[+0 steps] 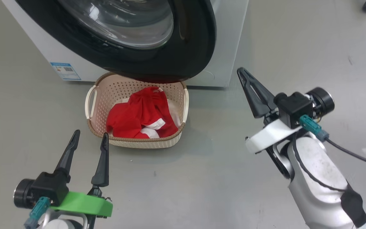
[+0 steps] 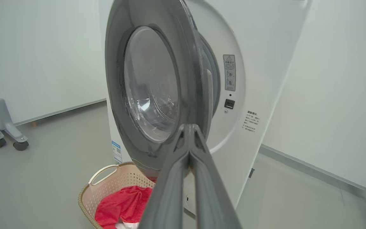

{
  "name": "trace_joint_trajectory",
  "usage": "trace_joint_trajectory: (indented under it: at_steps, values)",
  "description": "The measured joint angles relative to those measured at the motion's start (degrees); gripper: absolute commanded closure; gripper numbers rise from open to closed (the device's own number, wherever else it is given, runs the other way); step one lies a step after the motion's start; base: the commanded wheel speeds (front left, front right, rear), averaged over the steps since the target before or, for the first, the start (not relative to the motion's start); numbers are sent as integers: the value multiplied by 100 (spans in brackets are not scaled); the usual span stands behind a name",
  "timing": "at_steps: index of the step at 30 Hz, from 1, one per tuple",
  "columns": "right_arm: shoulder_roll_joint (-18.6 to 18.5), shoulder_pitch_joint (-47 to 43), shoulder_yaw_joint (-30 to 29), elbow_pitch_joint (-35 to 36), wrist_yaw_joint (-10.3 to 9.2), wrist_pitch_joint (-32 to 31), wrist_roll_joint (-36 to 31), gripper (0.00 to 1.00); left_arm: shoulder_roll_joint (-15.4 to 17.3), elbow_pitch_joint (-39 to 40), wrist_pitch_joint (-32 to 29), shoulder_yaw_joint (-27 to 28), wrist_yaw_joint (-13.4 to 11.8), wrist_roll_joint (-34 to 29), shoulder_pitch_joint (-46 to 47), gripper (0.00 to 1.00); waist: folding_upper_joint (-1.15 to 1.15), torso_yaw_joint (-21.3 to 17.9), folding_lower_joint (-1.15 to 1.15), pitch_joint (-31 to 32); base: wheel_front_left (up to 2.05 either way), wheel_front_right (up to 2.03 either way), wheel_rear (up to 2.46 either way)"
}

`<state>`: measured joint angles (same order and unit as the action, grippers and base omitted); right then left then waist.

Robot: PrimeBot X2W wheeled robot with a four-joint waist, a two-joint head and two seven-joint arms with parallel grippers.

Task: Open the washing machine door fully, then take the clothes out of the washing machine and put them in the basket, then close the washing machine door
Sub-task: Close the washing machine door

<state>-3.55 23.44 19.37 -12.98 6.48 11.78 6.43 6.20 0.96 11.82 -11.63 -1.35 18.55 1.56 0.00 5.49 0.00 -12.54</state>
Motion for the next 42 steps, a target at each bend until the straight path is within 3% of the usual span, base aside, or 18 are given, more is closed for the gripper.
trace_joint_trajectory:
  at_steps: [13,27,42]
  values:
    - [-30,1866,302,-381,51,-314,-52,100,-160,-42,119,-270,175,1,706,0,0,664,0,-724,0,0,0]
    - [-75,2923,296,-1112,52,-364,172,100,-277,-359,194,-337,319,10,1062,0,0,1316,1,-1274,0,0,0]
    - [-94,3639,272,-1720,52,-181,412,100,-319,-569,245,-326,366,9,1181,0,0,1470,0,-1423,0,0,0]
